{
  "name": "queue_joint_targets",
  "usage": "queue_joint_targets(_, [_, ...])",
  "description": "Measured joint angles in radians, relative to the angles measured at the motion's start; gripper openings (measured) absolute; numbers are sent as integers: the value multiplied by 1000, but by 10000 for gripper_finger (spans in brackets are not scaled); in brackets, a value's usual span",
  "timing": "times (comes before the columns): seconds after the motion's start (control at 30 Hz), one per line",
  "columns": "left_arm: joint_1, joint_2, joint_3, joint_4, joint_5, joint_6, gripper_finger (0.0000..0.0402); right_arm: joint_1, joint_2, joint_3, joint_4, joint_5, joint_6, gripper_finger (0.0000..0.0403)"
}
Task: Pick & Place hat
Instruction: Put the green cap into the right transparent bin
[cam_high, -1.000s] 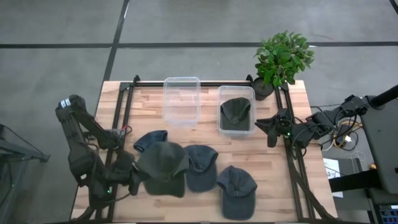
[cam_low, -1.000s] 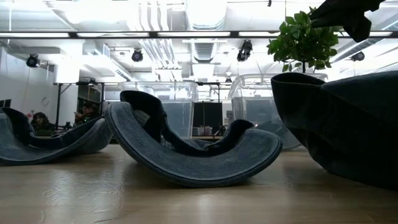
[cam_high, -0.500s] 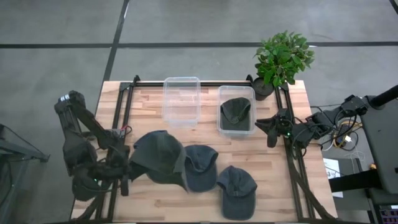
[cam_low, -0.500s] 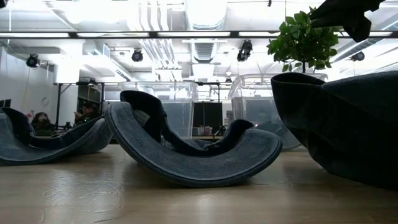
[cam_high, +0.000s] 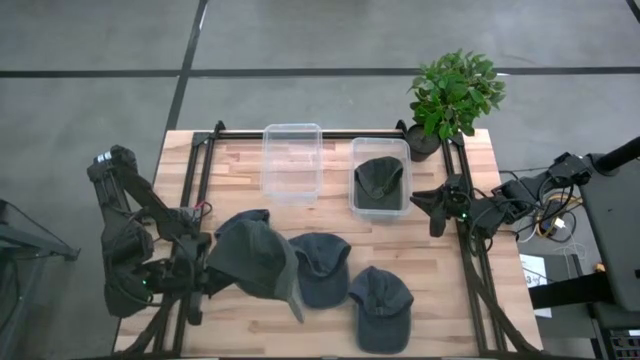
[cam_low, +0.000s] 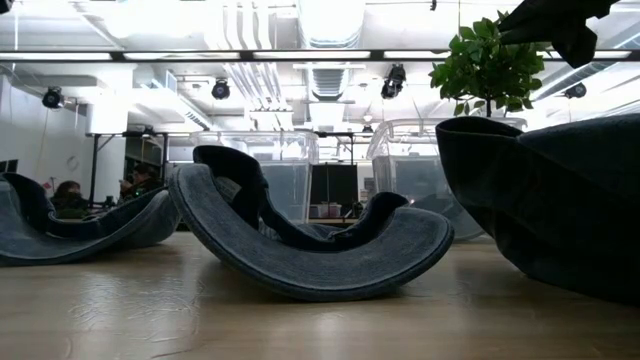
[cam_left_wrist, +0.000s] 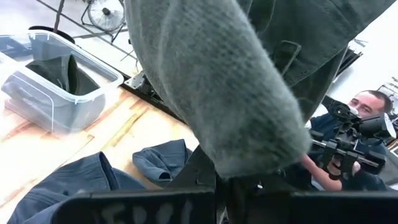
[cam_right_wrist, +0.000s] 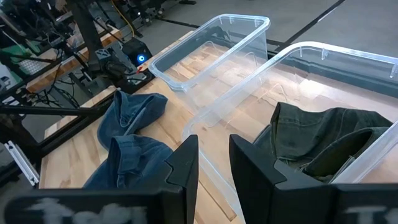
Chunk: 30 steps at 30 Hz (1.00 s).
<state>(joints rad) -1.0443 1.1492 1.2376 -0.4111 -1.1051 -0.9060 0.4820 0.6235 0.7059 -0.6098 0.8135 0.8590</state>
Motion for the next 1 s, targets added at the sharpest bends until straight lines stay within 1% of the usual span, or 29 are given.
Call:
queue_joint_targets(0.13, [37, 6, 0, -3, -21, -3, 2, 0, 0, 0, 0, -1, 44, 86])
queue_joint_targets(0.27, [126, 25, 0, -17, -20, -4, 2, 0, 0, 0, 1, -3, 95, 86])
queue_joint_targets(0.4, [245, 43, 0, -36, 40, -5, 2, 0, 0, 0, 26, -11, 106, 86])
queue_joint_targets(0.5, [347, 63, 0, -38, 139, -5, 2, 0, 0, 0, 97, -65, 37, 86])
queue_joint_targets(0.6, [449, 85, 0, -36, 239, -5, 2, 0, 6, 0, 212, -138, -88, 86])
queue_joint_targets(0.67, [510, 102, 0, -35, 287, -3, 2, 0, 9, 0, 284, -181, -165, 86])
queue_joint_targets(0.8, [603, 133, 0, -32, 321, 25, 2, 0, 8, 0, 372, -242, -256, 86])
queue_joint_targets(1.0, [686, 158, 1, 23, 341, 96, 2, 0, 16, 0, 391, -246, -284, 86])
